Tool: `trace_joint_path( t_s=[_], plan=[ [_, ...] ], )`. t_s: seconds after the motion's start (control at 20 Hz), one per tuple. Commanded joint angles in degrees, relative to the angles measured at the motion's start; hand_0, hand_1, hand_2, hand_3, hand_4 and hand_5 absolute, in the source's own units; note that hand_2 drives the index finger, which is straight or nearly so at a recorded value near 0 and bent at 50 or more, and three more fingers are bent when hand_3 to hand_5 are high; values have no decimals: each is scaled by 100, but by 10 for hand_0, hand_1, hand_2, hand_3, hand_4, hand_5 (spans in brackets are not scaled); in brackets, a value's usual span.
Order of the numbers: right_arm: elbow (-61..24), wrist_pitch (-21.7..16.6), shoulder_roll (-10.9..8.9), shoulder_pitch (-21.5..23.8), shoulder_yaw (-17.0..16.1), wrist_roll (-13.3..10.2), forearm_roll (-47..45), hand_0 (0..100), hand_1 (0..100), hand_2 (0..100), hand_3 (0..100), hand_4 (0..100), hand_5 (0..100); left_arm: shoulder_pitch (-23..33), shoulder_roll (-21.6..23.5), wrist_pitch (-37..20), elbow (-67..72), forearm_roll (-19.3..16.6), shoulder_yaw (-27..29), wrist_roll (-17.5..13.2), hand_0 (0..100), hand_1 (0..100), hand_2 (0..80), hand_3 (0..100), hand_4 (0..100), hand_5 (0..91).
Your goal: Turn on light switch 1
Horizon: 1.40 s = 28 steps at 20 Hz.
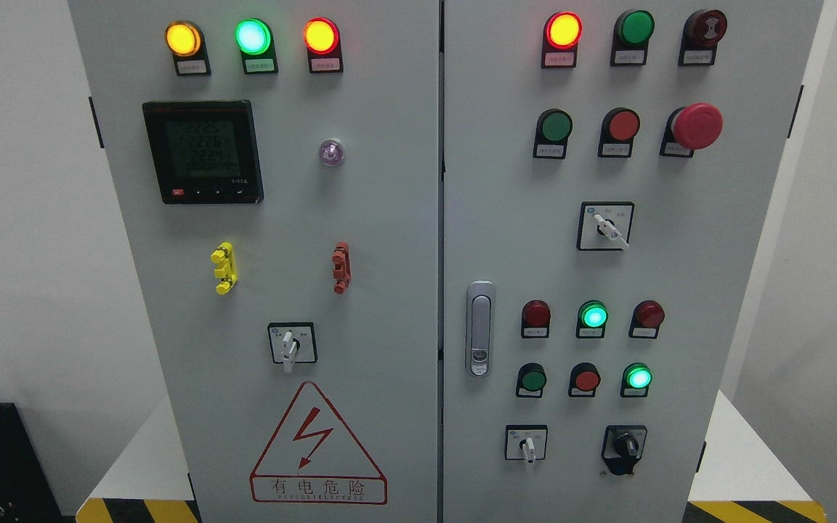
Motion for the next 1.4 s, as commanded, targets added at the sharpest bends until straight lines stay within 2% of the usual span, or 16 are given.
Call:
trace_joint_path(
  t_s=[0.0,0.1,0.35,0.45,0.7,0.9,1.0,1.1,1.35],
  plan=[
    [-1,2,0,0,0,0,-141,0,0,0,0,0,0,-410,114,427,-789,236,-436,186,129,555,587,884,948,866],
    [-1,2,0,0,0,0,-141,0,0,0,0,0,0,-568,106,603,-833,316,-549,317,87,553,601,892,954,869],
    [-1,2,0,0,0,0,-141,0,0,0,0,0,0,-1087,97,1201,-974,272,-787,537,59,550,609,896,959,870],
    [-1,2,0,0,0,0,-141,0,0,0,0,0,0,-1166,88,1272,-1000,263,-884,625,52,550,609,899,959,870],
    [-1,2,0,0,0,0,-141,0,0,0,0,0,0,-1439,53,1579,-1035,246,-1059,1047,40,579,608,895,946,868],
    [-1,2,0,0,0,0,-141,0,0,0,0,0,0,-1579,27,1746,-1027,246,-1401,1328,39,614,599,879,930,860],
    [-1,2,0,0,0,0,-141,0,0,0,0,0,0,-1728,-61,2026,-1018,237,-1516,1539,35,619,597,875,924,855],
    [-1,2,0,0,0,0,-141,0,0,0,0,0,0,-1852,-175,2203,-991,220,-1578,1610,32,625,595,872,919,853],
    [-1,2,0,0,0,0,-141,0,0,0,0,0,0,-2045,-553,2362,-912,-491,-1631,1645,26,631,586,867,908,834]
  ],
)
